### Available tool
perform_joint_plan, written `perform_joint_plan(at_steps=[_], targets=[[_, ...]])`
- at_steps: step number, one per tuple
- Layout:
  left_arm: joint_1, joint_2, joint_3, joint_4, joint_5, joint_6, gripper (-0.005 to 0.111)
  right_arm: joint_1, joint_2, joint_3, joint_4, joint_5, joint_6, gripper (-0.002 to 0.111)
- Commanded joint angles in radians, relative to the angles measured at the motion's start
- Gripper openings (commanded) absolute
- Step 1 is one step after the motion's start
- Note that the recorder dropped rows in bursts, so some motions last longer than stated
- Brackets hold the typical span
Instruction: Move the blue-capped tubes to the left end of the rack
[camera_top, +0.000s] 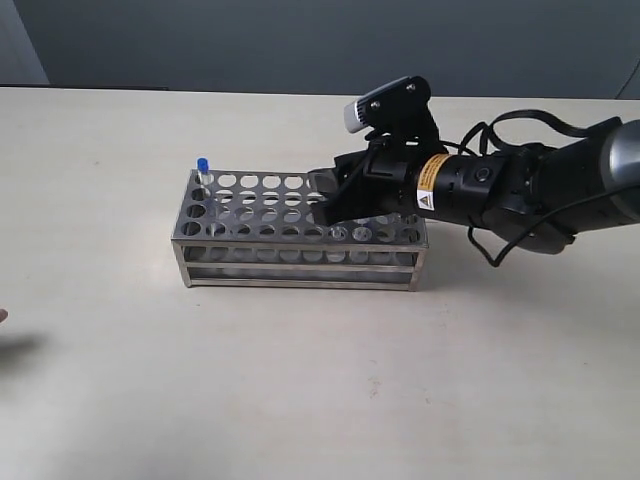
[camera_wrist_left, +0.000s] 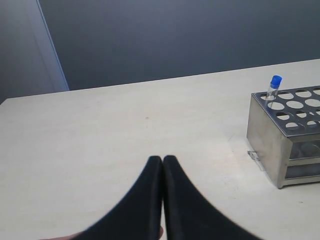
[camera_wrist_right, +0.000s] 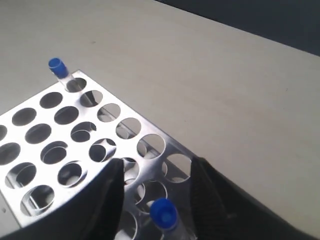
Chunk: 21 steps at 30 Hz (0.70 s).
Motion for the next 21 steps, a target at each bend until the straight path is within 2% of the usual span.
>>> perform_joint_plan(at_steps=[1, 10, 21], targets=[[-0.004, 0.003, -0.005, -0.003, -0.012, -0.001, 0.001, -0.006, 0.031, 0.002, 0.006, 0.004, -0.006, 0.042], [-0.004, 0.003, -0.005, -0.003, -0.012, -0.001, 0.001, -0.006, 0.066, 0.002, 0.006, -0.003, -0.008, 0.042], [-0.004, 0.003, -0.005, -0.003, -0.012, -0.001, 0.001, -0.006, -0.052, 0.002, 0.028, 0.044, -0.049, 0.042]])
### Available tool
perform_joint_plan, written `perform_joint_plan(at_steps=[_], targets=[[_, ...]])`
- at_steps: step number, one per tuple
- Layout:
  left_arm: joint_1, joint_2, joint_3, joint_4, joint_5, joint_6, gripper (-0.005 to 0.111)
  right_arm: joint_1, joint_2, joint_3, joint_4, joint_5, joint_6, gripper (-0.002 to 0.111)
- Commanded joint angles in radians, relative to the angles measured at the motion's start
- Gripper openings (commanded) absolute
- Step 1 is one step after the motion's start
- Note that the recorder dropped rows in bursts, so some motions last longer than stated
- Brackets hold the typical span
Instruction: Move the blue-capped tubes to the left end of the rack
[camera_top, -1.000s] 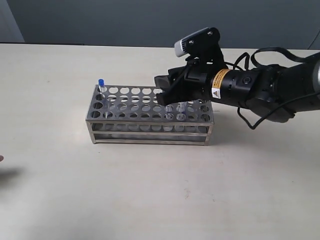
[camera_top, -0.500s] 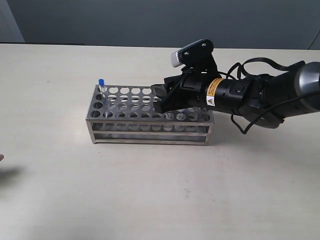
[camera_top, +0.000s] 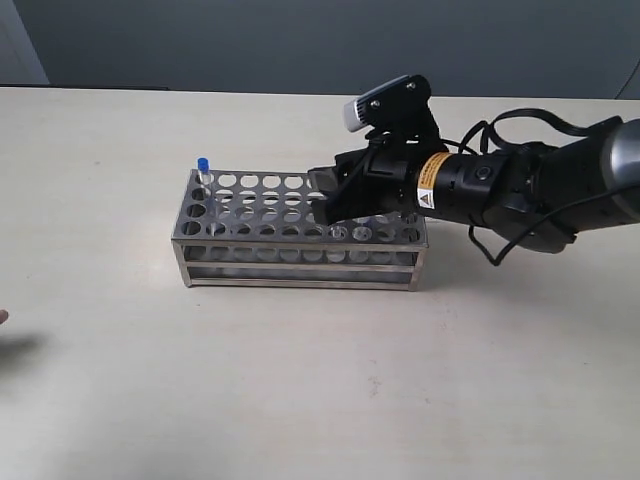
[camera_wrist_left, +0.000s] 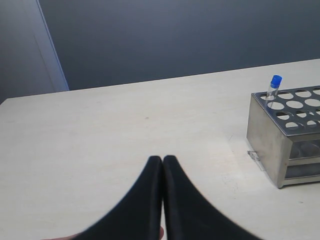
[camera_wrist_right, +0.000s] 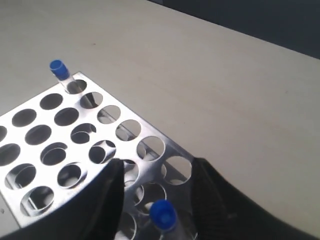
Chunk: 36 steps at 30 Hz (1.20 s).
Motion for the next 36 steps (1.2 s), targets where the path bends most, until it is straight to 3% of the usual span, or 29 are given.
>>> perform_joint_plan(at_steps=[1, 21, 36], targets=[[-0.004, 0.003, -0.005, -0.003, -0.012, -0.001, 0.001, -0.006, -0.049, 0.003, 0.04, 0.056, -0.05, 0.042], [-0.004, 0.003, -0.005, -0.003, -0.012, -0.001, 0.001, -0.006, 0.055, 0.003, 0.051, 0.081, -0.069, 0.042], [-0.004, 0.003, -0.005, -0.003, -0.012, -0.001, 0.001, -0.006, -0.068, 0.003, 0.021, 0.121, -0.067, 0.042]])
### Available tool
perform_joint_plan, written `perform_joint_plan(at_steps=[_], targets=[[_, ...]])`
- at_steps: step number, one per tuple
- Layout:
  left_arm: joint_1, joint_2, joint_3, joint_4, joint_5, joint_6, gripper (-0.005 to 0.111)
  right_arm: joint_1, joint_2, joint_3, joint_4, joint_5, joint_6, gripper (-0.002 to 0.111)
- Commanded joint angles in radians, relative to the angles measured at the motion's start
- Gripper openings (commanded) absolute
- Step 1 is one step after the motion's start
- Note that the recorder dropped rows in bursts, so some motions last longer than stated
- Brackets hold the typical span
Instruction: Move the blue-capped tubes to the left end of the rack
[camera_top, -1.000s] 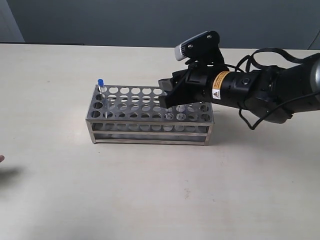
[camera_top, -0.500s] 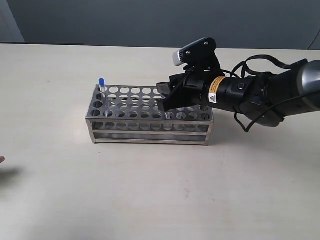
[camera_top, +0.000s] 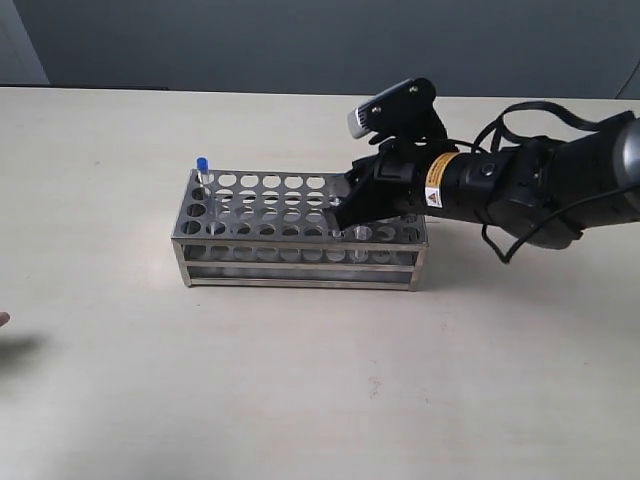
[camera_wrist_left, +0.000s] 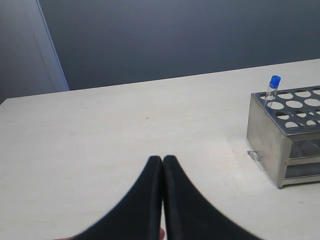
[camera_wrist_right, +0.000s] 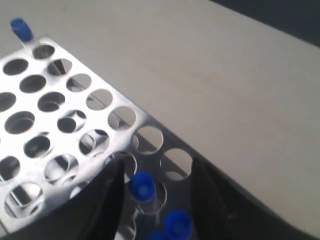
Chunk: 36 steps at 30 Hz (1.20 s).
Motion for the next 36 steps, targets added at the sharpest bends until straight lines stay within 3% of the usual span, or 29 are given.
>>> perform_joint_plan(at_steps=[1, 22, 32, 36], targets=[[-0.004, 0.003, -0.005, -0.003, -0.012, -0.001, 0.001, -0.006, -0.041, 0.001, -0.008, -0.003, 0.0, 0.042], [-0.004, 0.003, -0.005, -0.003, -0.012, -0.001, 0.001, -0.004, 0.004, 0.001, -0.013, -0.02, -0.002, 0.042], [-0.004, 0.003, -0.005, -0.003, -0.012, -0.001, 0.001, -0.006, -0.213, 0.006, 0.156, 0.146, -0.256, 0.042], [-0.004, 0.003, -0.005, -0.003, -0.012, -0.001, 0.001, -0.006, -0.235, 0.042, 0.165, 0.153, -0.259, 0.042]])
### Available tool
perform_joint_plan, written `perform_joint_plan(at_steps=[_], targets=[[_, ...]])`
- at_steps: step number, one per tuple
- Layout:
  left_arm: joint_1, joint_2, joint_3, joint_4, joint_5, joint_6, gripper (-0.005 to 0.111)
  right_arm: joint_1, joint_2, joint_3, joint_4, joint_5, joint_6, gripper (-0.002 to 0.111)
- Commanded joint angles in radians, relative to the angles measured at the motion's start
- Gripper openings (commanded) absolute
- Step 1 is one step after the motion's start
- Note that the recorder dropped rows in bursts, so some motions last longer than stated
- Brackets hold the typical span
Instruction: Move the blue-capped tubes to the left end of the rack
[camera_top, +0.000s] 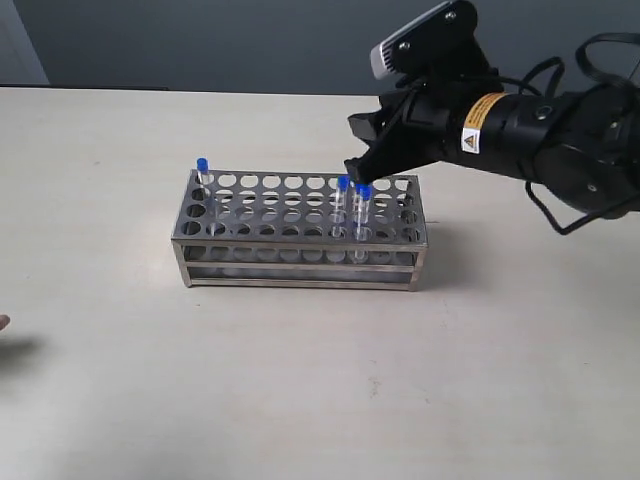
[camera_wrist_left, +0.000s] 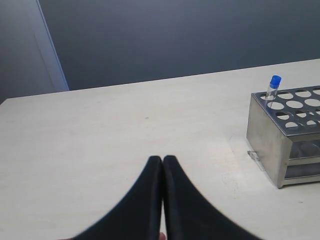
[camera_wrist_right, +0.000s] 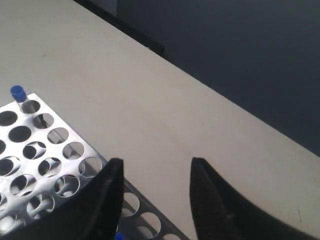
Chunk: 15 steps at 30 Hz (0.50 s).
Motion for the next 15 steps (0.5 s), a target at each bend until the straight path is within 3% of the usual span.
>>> perform_joint_plan(at_steps=[1, 15], targets=[[-0.004, 0.003, -0.005, -0.005, -0.012, -0.001, 0.001, -0.006, -0.017, 0.061, 0.027, -0.011, -0.026, 0.042], [-0.004, 0.003, -0.005, -0.005, -0.012, -0.001, 0.001, -0.006, 0.143, 0.144, 0.108, -0.264, -0.027, 0.042]])
